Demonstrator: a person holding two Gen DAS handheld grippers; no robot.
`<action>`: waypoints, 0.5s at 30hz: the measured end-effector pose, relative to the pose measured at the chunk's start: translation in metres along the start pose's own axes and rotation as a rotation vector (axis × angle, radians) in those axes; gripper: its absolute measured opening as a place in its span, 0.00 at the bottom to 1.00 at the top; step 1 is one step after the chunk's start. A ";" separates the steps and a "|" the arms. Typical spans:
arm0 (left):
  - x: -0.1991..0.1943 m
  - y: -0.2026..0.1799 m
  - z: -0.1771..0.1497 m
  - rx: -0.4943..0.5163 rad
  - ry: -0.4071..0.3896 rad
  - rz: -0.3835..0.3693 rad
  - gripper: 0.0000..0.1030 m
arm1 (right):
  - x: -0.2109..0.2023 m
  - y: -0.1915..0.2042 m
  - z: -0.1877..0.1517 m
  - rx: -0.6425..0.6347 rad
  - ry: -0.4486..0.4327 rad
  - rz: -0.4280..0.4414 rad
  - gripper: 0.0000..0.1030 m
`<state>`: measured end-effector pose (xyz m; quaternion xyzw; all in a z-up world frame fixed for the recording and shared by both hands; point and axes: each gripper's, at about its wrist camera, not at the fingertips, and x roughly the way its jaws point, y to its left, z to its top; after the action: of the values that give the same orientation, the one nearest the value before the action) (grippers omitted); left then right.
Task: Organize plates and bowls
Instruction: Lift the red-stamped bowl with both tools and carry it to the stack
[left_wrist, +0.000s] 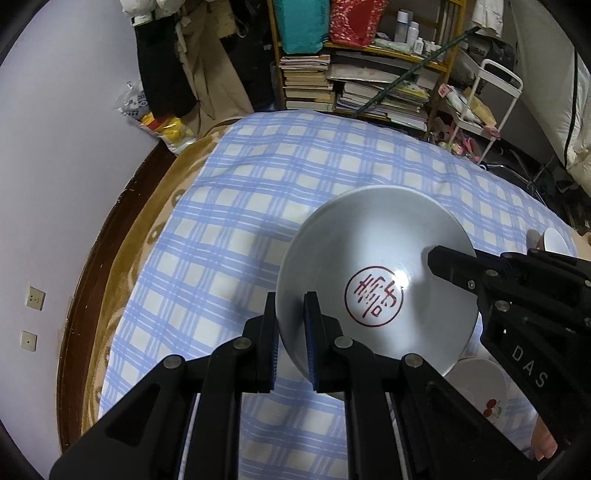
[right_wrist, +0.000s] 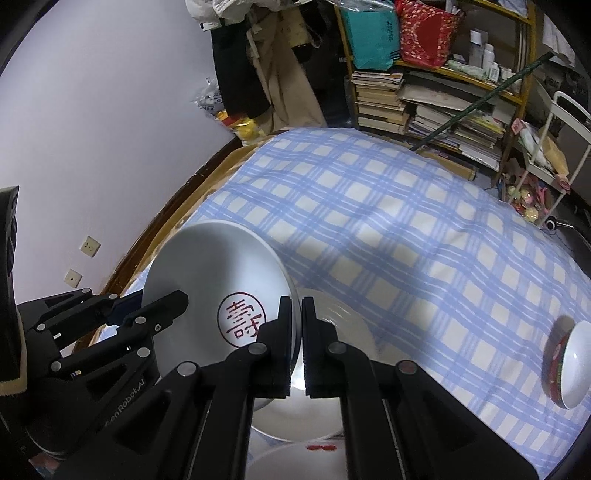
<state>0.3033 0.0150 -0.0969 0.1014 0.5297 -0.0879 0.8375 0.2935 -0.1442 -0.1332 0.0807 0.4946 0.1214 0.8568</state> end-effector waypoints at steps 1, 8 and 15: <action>0.000 -0.004 0.000 0.004 0.003 -0.001 0.12 | -0.001 -0.003 -0.002 0.003 0.001 -0.002 0.06; 0.006 -0.025 -0.005 0.029 0.021 0.002 0.12 | -0.003 -0.024 -0.017 0.035 0.009 -0.005 0.06; 0.016 -0.033 -0.013 0.037 0.052 0.010 0.12 | 0.005 -0.031 -0.029 0.045 0.032 -0.003 0.06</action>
<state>0.2904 -0.0144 -0.1191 0.1218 0.5490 -0.0906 0.8219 0.2741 -0.1717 -0.1595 0.0971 0.5111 0.1101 0.8469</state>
